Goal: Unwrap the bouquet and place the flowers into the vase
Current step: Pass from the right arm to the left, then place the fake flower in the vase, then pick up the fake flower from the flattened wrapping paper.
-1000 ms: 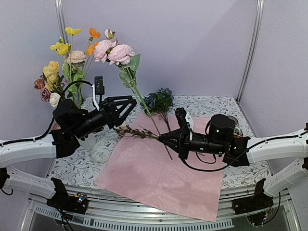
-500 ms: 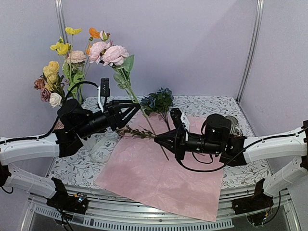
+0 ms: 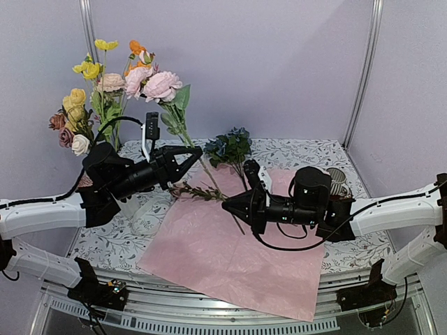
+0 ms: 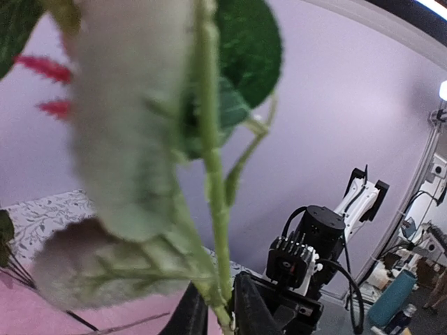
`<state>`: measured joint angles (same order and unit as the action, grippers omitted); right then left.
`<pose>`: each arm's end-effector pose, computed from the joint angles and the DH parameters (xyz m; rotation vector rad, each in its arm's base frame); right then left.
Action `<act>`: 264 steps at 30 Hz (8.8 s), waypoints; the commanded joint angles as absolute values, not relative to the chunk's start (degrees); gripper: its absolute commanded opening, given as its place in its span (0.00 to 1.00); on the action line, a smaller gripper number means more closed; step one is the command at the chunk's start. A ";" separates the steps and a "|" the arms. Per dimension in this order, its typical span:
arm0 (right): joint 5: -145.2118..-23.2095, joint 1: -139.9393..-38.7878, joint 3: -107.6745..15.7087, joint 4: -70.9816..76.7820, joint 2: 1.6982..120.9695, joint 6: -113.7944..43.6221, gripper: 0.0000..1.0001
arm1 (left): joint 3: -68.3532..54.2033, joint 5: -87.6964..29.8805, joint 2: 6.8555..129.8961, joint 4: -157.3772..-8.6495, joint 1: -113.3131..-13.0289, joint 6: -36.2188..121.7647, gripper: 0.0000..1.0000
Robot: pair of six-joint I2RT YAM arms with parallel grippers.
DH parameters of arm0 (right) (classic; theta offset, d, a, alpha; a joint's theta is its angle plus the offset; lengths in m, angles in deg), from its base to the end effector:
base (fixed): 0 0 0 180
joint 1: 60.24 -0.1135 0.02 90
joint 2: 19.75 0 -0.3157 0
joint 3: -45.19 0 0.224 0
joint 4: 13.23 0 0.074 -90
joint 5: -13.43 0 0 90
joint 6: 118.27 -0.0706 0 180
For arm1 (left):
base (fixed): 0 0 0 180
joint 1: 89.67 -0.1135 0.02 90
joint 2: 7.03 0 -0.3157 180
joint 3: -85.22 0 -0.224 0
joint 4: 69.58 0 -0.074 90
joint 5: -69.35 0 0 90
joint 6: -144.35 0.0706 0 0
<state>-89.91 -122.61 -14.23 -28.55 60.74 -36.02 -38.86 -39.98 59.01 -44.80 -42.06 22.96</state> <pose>0.1334 0.2900 0.3300 -0.9866 1.4992 1.0980 0.1502 -0.1992 0.3982 0.5155 1.3750 -1.3699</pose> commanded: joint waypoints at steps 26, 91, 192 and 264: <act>-73.40 -122.97 -12.60 -25.74 53.77 -31.27 0.99 | -37.32 -27.92 46.97 -64.59 -42.13 32.54 0.00; -55.12 -110.06 -0.62 -32.68 50.97 -28.97 0.99 | -14.62 23.31 45.67 -87.57 -50.23 72.93 0.00; -57.06 -110.00 -1.20 -32.50 54.26 -29.26 0.99 | 2.57 -8.24 40.34 -139.22 -60.33 23.07 0.79; -77.69 -104.03 -54.38 27.72 103.06 -30.18 0.39 | -29.75 -28.19 50.51 -93.27 -45.92 19.14 0.80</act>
